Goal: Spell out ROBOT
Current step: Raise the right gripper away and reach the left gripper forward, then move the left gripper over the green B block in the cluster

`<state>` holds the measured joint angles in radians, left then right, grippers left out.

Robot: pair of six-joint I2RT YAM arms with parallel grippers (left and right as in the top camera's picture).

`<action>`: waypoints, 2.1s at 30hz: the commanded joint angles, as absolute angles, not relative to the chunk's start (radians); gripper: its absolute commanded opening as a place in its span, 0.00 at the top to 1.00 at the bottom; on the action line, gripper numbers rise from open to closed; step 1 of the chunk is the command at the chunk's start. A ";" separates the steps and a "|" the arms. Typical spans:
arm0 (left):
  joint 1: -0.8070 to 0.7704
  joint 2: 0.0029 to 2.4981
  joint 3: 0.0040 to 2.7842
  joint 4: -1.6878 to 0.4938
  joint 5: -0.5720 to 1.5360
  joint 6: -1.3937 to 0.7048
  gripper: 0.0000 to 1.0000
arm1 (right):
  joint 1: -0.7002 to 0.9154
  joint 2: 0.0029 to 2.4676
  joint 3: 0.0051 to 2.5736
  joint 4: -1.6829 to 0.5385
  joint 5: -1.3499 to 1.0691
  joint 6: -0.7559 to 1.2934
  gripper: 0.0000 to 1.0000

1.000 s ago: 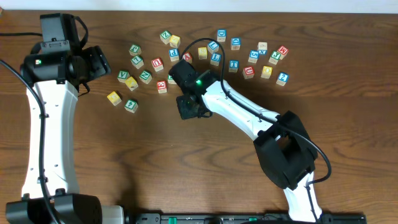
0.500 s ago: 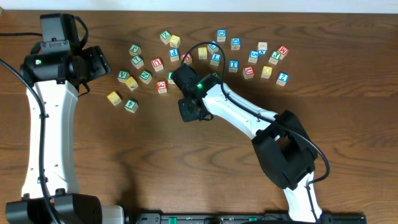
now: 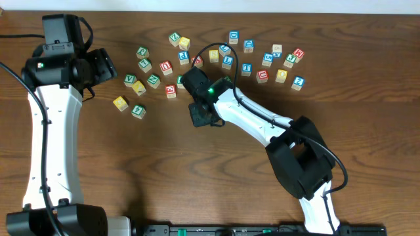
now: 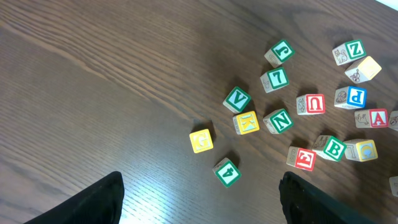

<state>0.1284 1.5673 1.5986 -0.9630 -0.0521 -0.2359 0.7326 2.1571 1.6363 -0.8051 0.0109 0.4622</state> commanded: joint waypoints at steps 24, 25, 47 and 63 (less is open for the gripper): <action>0.129 1.575 1.591 -0.962 -0.059 -0.242 0.21 | 0.633 1.967 1.769 -0.861 -0.012 0.429 0.88; 0.127 1.575 1.591 -0.960 -0.051 -0.241 0.21 | 0.621 1.967 1.782 -0.866 -0.018 0.429 0.85; -0.123 1.752 1.636 -0.834 0.046 -0.180 0.22 | 0.467 1.967 1.850 -0.962 -0.082 0.421 0.68; -0.250 1.941 1.636 -0.707 0.045 -0.161 0.27 | 0.457 1.967 1.850 -1.024 -0.057 0.402 0.62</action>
<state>-0.2428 1.9217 1.6119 -0.7132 0.0467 -0.1780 0.4572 1.9644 1.8294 -1.0142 -0.0750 0.4156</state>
